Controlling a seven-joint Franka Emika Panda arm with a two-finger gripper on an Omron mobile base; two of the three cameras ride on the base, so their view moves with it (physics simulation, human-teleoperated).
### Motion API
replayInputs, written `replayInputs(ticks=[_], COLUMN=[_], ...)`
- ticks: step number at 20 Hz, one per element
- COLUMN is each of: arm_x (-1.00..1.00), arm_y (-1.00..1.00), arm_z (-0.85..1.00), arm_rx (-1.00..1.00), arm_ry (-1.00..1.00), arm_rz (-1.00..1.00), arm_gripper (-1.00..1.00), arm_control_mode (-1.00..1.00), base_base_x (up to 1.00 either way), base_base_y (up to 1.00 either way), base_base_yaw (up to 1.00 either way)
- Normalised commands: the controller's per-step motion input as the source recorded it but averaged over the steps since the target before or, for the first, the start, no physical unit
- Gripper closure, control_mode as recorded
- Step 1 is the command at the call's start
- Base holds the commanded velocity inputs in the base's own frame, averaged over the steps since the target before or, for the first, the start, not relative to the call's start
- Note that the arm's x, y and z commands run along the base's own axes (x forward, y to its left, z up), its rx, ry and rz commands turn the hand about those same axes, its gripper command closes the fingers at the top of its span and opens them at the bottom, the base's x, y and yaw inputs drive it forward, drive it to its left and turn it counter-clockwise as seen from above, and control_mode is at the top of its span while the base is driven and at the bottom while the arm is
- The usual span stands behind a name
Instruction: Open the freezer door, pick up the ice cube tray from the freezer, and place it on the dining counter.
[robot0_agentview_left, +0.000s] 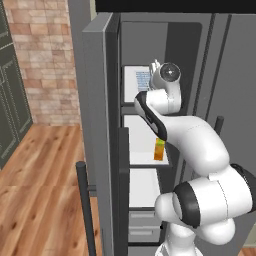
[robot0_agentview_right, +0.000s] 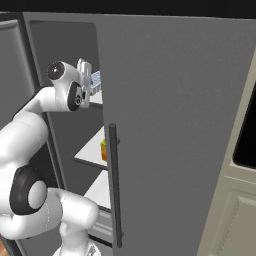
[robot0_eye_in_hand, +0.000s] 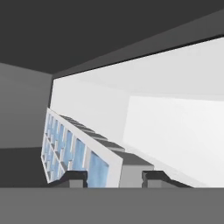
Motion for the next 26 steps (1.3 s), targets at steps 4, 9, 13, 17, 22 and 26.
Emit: replayInputs(ticks=[4,9,13,17,22,26], arm_x=[-0.11,-0.54,-0.41,-0.36,-0.44,-0.55], arm_y=[0.00,0.00,0.00,0.00,0.00,-0.01], arm_z=[0.00,0.13,0.31,0.21,0.18,0.29], arm_rx=[0.00,0.00,0.00,0.00,0.00,0.00], arm_ry=[0.00,-0.04,-0.06,-0.02,0.00,0.00], arm_rz=[0.00,0.00,0.00,0.00,0.00,0.00], arm_gripper=[1.00,1.00,1.00,1.00,1.00,1.00], arm_control_mode=[-1.00,-1.00,-1.00,-1.00,-1.00,-1.00], base_base_x=[0.00,0.00,0.00,0.00,0.00,0.00], base_base_y=[0.00,0.00,0.00,0.00,0.00,0.00], base_base_yaw=[0.00,0.00,0.00,0.00,0.00,0.00])
